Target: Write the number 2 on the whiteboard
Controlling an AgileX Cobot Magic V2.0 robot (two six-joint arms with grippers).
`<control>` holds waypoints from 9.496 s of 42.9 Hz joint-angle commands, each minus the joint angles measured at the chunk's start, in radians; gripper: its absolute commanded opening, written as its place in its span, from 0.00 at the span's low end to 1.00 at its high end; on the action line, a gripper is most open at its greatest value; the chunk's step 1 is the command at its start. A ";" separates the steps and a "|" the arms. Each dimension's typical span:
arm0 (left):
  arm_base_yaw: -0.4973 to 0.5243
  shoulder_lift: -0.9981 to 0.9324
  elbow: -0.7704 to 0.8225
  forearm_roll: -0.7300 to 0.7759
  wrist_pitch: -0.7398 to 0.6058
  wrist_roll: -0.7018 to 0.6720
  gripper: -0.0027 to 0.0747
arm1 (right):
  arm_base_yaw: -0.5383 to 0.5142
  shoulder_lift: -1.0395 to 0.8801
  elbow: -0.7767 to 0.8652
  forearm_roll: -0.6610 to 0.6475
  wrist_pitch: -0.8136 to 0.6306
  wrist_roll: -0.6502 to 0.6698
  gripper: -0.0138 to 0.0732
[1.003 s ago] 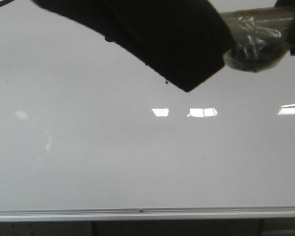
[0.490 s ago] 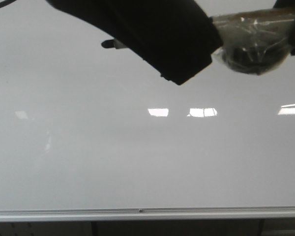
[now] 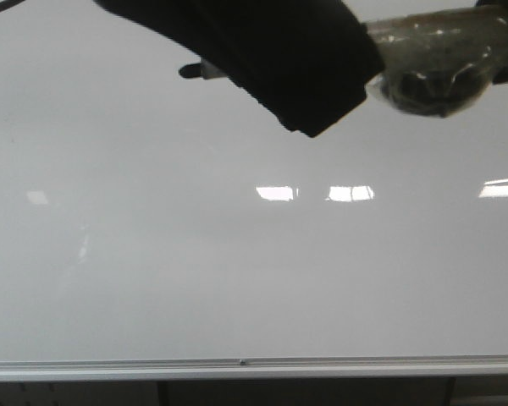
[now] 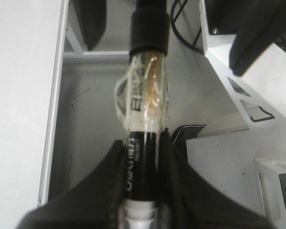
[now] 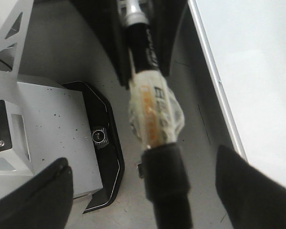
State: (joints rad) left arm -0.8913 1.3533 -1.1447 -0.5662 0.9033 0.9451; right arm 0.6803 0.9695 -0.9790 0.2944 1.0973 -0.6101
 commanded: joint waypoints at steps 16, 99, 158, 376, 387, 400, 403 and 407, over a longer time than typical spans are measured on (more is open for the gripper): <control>0.231 -0.029 -0.034 0.586 -0.008 -0.666 0.01 | -0.218 -0.098 -0.035 -0.182 -0.002 0.199 0.91; 0.851 0.176 0.447 0.428 -1.446 -0.933 0.42 | -0.222 -0.095 -0.034 -0.182 -0.122 0.199 0.91; 0.851 -0.523 0.126 0.582 -0.066 -0.926 0.60 | -0.223 -0.098 -0.034 -0.182 -0.114 0.406 0.91; 0.914 -1.383 1.183 0.493 -0.981 -0.874 0.01 | -0.223 -0.400 0.127 -0.239 -0.215 0.510 0.07; 0.914 -1.383 1.183 0.493 -0.981 -0.874 0.01 | -0.223 -0.400 0.127 -0.239 -0.215 0.510 0.07; 0.914 -1.383 1.183 0.493 -0.981 -0.874 0.01 | -0.292 -0.519 0.228 -0.277 -0.314 0.509 0.07; 0.914 -1.383 1.183 0.493 -0.981 -0.874 0.01 | -0.350 -0.587 0.308 -0.278 -0.417 0.509 0.07; 0.914 -1.383 1.183 0.493 -0.981 -0.874 0.01 | -0.432 -0.696 0.449 -0.278 -0.573 0.509 0.07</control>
State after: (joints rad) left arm 0.0292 -0.0025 0.0055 -0.0731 0.0000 0.0723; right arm 0.3074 0.3373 -0.5992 0.0316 0.7204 -0.0964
